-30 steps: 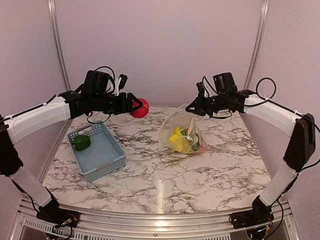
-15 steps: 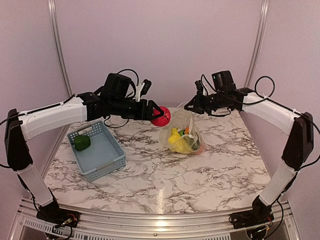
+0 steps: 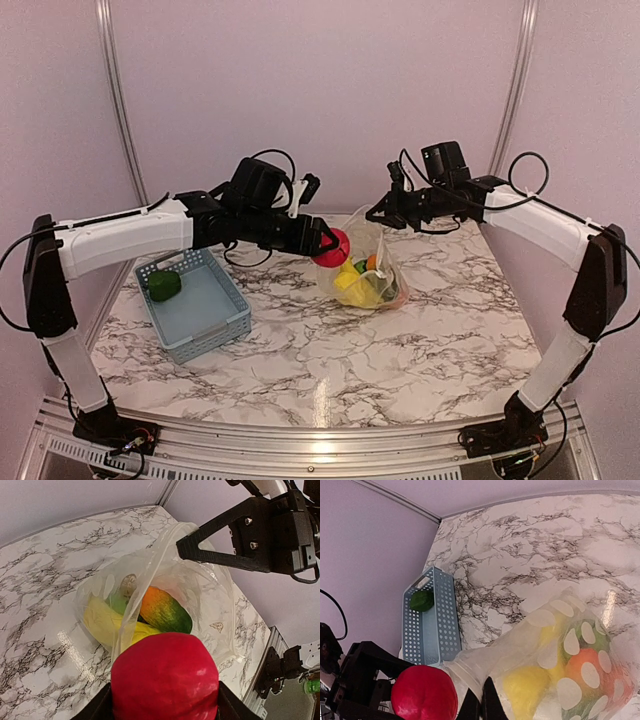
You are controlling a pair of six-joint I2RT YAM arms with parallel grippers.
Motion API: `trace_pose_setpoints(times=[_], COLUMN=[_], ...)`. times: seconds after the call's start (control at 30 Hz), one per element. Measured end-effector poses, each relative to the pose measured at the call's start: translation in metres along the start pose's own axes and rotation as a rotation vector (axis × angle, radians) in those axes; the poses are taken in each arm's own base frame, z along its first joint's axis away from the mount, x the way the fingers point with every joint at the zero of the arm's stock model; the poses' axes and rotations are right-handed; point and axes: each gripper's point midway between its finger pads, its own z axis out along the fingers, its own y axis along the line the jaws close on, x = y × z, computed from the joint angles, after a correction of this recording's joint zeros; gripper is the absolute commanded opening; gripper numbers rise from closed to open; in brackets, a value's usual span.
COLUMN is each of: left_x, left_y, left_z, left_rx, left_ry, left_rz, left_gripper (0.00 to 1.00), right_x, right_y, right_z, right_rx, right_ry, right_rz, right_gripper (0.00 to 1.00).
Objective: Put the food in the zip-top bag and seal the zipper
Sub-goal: Place the fake fruit in the zipper food storage bag.
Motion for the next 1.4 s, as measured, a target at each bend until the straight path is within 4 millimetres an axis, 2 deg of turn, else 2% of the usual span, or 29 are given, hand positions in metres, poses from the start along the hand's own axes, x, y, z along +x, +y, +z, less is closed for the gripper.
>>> trace_pose_setpoints(times=[0.23,0.33,0.5,0.67,0.87,1.07,1.2,1.3,1.4], left_x=[-0.002,-0.005,-0.006,0.008,0.017,0.000,-0.003,-0.001,-0.001], left_y=[-0.046,-0.051,-0.035,-0.014,0.005,0.019,0.029,0.034,0.035], left_z=[0.001,0.005,0.028,0.055,0.071,0.087,0.100,0.103,0.097], left_rx=[-0.005,-0.015,-0.075,-0.149,-0.230,-0.322,-0.369,-0.390,-0.395], left_ry=[-0.043,-0.048,-0.034,0.013,0.028,-0.032,-0.057,-0.059,-0.077], left_rz=[0.150,0.157,0.149,0.150,0.161,0.146,0.108,0.095,0.097], left_gripper=[0.39,0.39,0.38,0.39,0.53,0.76,0.85,0.93,0.95], right_x=[0.000,0.000,0.001,0.001,0.003,0.007,0.009,0.008,0.005], right_y=[0.001,0.001,0.002,0.003,0.004,0.008,0.007,0.008,0.009], right_z=[0.000,0.000,0.000,0.000,0.000,0.001,0.001,-0.001,-0.003], right_rx=[-0.006,-0.007,-0.010,-0.014,-0.022,-0.033,-0.029,-0.021,-0.017], right_ry=[0.003,0.003,0.005,0.009,0.016,0.029,0.040,0.040,0.028], right_rz=[0.013,0.016,0.029,0.043,0.051,0.053,0.059,0.059,0.055], right_gripper=[0.00,0.00,0.00,0.00,0.00,0.00,0.00,0.00,0.00])
